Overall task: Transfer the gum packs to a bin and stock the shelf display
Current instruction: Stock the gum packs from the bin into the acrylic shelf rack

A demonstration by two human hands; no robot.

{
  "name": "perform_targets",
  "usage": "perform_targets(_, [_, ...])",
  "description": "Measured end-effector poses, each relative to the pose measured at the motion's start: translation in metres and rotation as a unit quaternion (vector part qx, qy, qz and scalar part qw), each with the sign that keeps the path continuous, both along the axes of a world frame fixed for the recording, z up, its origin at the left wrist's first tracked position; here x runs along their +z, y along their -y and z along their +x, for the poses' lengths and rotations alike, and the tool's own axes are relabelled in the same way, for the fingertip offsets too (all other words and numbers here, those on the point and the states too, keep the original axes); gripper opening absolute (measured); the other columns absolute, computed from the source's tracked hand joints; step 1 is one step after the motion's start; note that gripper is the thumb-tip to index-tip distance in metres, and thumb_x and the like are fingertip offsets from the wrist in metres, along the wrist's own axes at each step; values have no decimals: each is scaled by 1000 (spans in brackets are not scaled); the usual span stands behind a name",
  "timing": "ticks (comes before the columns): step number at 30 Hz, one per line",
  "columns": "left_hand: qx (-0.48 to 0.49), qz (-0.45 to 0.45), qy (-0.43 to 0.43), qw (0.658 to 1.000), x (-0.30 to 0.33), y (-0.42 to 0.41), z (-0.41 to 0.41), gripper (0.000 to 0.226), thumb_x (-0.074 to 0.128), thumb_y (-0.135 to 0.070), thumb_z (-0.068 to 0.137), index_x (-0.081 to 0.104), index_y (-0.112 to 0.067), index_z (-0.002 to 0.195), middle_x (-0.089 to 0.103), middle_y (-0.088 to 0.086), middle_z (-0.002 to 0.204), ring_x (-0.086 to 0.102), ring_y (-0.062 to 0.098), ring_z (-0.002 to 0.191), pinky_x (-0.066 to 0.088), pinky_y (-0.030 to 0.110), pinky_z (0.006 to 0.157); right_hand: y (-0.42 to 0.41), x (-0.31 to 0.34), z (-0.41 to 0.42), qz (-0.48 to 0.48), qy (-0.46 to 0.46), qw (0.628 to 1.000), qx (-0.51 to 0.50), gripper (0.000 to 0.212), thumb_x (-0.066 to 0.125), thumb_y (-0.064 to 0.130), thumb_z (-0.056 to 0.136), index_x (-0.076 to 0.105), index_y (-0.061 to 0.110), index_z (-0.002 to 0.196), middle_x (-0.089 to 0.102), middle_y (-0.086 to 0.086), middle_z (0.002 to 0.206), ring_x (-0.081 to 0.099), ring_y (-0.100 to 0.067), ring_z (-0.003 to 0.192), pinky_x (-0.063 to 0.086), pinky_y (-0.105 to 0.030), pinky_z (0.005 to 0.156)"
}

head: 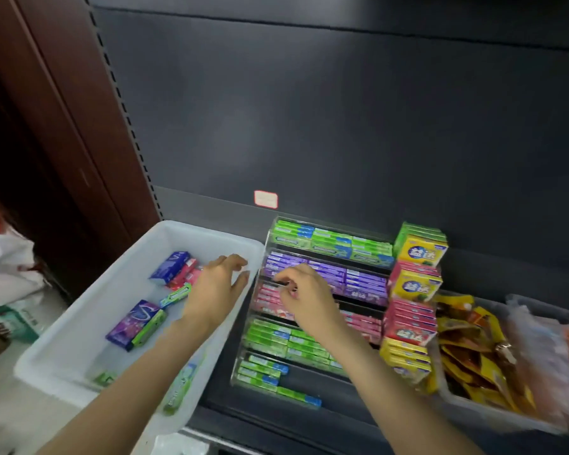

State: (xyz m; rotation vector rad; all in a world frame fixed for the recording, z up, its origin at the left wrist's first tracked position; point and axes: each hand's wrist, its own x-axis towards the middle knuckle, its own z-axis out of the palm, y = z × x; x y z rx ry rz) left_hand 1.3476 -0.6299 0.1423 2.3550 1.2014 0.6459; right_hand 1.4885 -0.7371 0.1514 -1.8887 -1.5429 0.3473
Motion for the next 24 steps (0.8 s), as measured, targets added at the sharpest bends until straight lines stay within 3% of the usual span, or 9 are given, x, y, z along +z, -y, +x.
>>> perform_targets(6, [50,-76,-65,994,-22,-66,-100,35,60,-17,89,58,-5,121,59,18,120,55,35,109,39,34,92,-72,-21,-81,-47,-25,999,11,27,55,6,87,63,11,113,56,-7,111,56,-19,102,33,-16,85])
perform_targets(12, [-2,-141,-130,981,-49,-119,-137,52,54,-20,93,37,-12,141,38,9,144,40,26,129,27,25,105,-134,-54,-127,-120,-9,992,-24,37,53,9,88,52,7,125,53,-12,125,48,-26,120,37,-35,101])
perform_targets(16, [-50,-168,-170,970,-72,-136,-136,65,55,-22,92,23,-10,147,9,3,157,18,23,142,17,27,113,-165,-78,-139,-186,10,982,-28,55,53,15,91,33,12,142,40,-9,144,35,-24,133,29,-31,107])
perform_targets(18, [-58,-180,-173,967,-81,-141,-134,76,55,-22,93,7,-14,150,-2,2,158,8,21,145,11,27,115,-179,-91,-140,-210,18,977,-16,63,54,16,91,25,14,147,31,-7,150,29,-22,138,24,-29,111])
perform_targets(24, [-53,-144,-183,971,-102,-150,-134,80,54,-23,94,-3,-19,150,-4,0,158,1,18,146,3,27,116,-208,-117,-138,-291,65,954,41,73,47,37,96,5,16,151,3,-3,159,6,-18,146,12,-34,118])
